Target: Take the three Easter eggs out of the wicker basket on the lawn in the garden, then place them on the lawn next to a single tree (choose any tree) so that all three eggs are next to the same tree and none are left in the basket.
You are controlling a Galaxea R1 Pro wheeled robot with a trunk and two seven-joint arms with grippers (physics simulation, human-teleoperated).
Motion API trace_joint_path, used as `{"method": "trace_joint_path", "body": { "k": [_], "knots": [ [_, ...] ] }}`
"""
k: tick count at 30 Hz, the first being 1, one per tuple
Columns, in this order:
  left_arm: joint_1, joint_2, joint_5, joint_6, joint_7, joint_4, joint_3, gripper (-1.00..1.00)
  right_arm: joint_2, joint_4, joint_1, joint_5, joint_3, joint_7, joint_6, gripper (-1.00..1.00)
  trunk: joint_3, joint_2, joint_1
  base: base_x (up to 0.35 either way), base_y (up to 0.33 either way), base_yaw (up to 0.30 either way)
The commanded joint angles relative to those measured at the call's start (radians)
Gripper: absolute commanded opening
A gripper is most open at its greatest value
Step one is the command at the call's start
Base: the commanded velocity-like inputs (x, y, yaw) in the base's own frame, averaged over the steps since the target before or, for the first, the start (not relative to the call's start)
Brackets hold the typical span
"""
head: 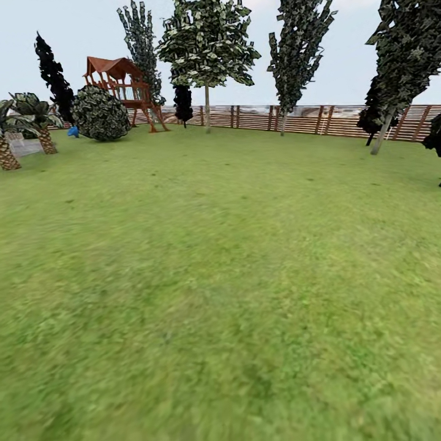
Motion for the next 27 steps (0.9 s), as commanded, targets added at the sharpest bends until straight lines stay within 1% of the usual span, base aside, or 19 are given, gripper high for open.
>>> {"method": "trace_joint_path", "body": {
  "k": [1,27],
  "knots": [
    [-0.001,0.0,0.006,-0.002,-0.001,0.0,0.006,1.0,0.0,0.001,-0.001,0.008,0.0,-0.001,-0.003,1.0,-0.001,0.0,0.001,0.339,0.0,0.0],
    [0.0,0.0,0.006,-0.002,0.001,0.0,0.006,1.0,0.0,0.001,0.0,0.008,0.0,-0.001,-0.003,1.0,-0.001,0.0,0.001,0.338,0.0,0.0]
  ]
}}
